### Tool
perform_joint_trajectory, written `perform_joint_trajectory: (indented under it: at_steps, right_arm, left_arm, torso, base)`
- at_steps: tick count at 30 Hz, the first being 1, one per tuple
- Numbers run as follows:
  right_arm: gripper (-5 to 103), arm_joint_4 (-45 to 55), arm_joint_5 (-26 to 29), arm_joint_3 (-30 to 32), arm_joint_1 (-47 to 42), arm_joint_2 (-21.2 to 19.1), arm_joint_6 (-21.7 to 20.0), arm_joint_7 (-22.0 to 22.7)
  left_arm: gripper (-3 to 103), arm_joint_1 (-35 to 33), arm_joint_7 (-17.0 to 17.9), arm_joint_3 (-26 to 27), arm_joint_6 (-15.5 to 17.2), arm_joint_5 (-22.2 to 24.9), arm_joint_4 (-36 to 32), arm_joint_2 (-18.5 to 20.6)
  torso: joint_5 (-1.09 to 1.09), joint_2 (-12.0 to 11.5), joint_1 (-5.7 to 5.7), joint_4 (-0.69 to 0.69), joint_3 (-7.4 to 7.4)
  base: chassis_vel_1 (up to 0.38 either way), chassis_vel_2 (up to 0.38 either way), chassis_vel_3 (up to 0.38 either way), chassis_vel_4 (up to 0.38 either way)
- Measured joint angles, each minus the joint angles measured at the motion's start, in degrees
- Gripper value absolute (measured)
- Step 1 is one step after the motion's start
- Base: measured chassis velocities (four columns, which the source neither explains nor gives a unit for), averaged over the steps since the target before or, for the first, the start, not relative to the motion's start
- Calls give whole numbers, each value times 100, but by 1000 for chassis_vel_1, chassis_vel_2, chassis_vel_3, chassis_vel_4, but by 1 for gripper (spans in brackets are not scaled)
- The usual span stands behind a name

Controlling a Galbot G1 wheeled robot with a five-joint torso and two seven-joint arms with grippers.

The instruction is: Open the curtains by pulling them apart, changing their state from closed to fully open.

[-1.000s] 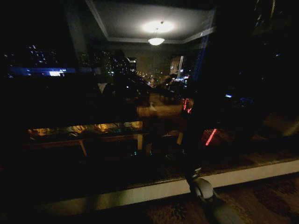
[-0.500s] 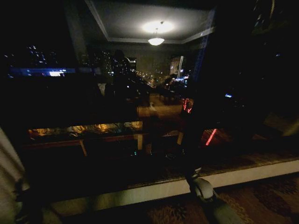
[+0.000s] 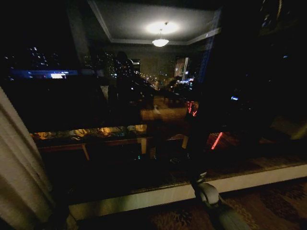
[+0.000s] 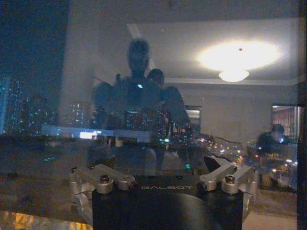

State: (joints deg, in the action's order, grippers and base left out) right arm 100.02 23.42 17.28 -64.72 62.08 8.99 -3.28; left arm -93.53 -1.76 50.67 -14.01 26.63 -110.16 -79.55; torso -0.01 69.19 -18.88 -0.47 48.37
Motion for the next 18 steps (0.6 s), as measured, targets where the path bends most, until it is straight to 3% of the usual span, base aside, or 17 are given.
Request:
perform_joint_trajectory:
  at_steps: [4,6,10,18]
  right_arm:
    - [100,0,0,0,0,0,0,0]
    - [100,0,0,0,0,0,0,0]
    - [100,0,0,0,0,0,0,0]
    - [100,0,0,0,0,0,0,0]
  left_arm:
    - [100,30,-163,154,289,-117,-86,-4]
    - [100,21,-464,202,356,-166,-147,-14]
    - [100,11,-677,127,364,-197,-225,-108]
    - [100,14,-699,8,199,-204,-229,-143]
  torso:
    - [1,0,0,0,0]
    - [2,0,0,0,0]
    - [1,0,0,1,0]
    - [1,0,0,0,1]
  base:
    - [0,0,0,0]
    - [0,0,0,0]
    - [0,0,0,0]
    - [0,0,0,0]
